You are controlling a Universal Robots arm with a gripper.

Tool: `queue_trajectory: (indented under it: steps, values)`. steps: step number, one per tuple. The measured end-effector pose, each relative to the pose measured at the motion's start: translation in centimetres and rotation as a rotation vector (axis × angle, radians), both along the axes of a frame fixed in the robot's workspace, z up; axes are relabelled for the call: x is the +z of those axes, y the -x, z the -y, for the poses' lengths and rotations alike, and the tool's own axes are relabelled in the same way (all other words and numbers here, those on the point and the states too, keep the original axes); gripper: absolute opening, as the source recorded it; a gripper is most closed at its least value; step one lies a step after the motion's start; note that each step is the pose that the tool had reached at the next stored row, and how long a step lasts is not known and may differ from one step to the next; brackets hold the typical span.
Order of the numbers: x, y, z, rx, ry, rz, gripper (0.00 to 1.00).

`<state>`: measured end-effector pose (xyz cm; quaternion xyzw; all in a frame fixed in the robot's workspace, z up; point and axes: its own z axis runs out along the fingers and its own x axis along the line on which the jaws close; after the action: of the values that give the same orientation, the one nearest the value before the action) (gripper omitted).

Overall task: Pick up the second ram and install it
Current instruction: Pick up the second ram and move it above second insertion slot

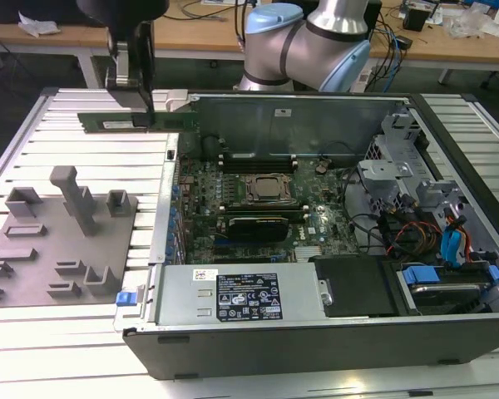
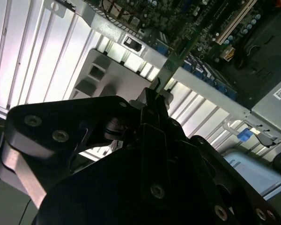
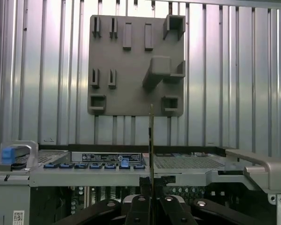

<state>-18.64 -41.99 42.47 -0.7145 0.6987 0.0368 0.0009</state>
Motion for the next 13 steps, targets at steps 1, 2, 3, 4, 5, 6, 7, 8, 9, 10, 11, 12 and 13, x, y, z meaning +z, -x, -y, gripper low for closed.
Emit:
queue_trajectory:
  steps: [1,2,3,4,5,6,7,8,9,10,11,12,13]
  values:
    - [-0.01,-0.39,-0.03,0.0,0.0,-0.0001,0.14]
    - [0.0,-0.9,-0.08,0.0,0.0001,-0.0003,0.14]
    - [-0.01,-1.38,-0.13,0.0,0.0002,-0.0004,0.14]
    - [0.0,-1.57,-0.15,0.0,0.0003,-0.0005,0.14]
    - [0.0,-1.79,-0.17,0.0,0.0003,-0.0006,0.14]
    - [0.0,-2.12,-0.2,0.0,0.0005,-0.0007,0.14]
    - [0.0,-2.52,-0.24,0.0,0.0005,-0.0008,0.14]
    - [0.0,-2.95,-0.29,0.0,0.0008,-0.0011,0.14]
    - [0.0,-3.34,-0.33,0.0,0.001,-0.0011,0.14]
    - [-0.01,-3.55,-0.36,0.0,0.0009,-0.0013,0.14]
    - [-0.01,-3.7,-0.38,0.0,0.0009,-0.0014,0.14]
    - [-0.01,-3.97,-0.41,0.0,0.001,-0.0014,0.14]
    - [-0.01,-4.24,-0.45,0.0,0.001,-0.0015,0.14]
